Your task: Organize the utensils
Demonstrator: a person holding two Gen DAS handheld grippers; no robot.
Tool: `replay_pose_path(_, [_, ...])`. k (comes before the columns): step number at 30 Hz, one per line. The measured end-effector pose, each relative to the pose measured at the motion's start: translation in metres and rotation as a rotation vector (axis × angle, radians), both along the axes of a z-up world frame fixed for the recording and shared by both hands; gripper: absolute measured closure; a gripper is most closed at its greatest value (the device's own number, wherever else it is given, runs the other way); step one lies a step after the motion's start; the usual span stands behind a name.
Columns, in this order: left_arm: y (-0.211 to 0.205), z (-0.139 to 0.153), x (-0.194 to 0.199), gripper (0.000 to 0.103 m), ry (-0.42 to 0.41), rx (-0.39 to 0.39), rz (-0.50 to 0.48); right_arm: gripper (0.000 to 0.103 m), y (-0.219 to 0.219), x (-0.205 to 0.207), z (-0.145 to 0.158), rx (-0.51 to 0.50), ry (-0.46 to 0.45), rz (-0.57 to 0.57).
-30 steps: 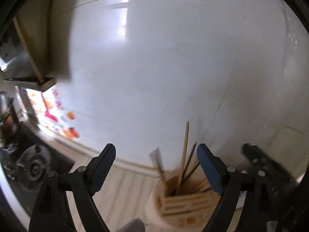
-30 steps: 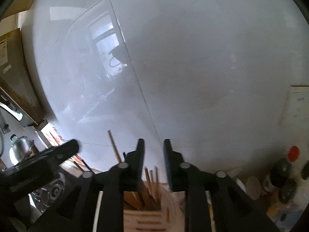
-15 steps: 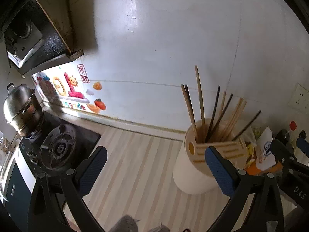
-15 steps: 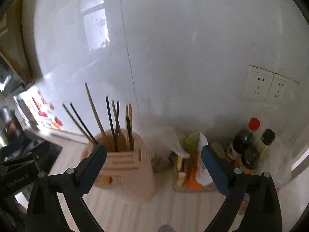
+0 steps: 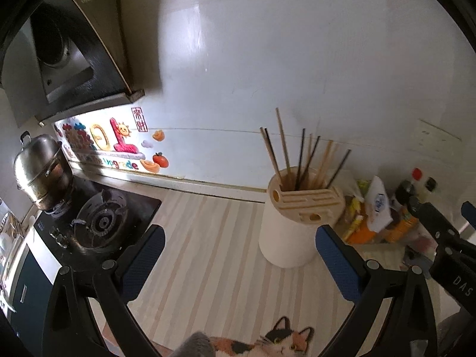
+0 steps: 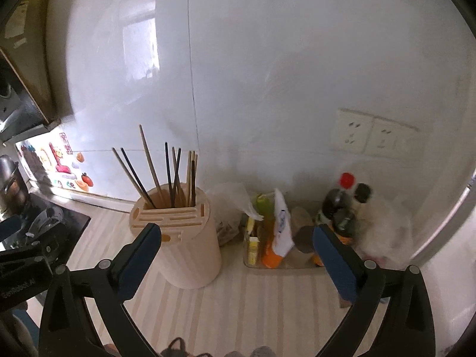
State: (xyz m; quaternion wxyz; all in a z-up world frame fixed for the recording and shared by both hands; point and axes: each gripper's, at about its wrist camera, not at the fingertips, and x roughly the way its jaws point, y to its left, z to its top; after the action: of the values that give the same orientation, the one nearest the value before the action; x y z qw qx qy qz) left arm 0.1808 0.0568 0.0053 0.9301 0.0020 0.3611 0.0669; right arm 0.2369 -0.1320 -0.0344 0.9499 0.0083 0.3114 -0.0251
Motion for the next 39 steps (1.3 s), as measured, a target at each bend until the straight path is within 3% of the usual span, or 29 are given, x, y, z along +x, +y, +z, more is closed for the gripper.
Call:
replay_pose_path(10, [0.011, 0.044, -0.097, 0.000, -0.076, -0.024, -0.094, 0.000, 0.010, -0.129, 0.059, -0.015, -0.111, -0.083])
replay_pose_path(20, [0.020, 0.063, -0.157, 0.000, -0.128, -0.024, -0.126, 0.000, 0.027, -0.217, 0.083, -0.007, -0.111, -0.122])
replay_pose_path(29, [0.026, 0.066, -0.170, 0.000, -0.110, -0.018, -0.115, 0.000, 0.033, -0.248, 0.094, -0.001, -0.134, -0.135])
replay_pose_path(39, [0.029, 0.066, -0.168, 0.000, -0.045, -0.006, -0.106, 0.000, 0.037, -0.243, 0.101, -0.011, -0.105, -0.119])
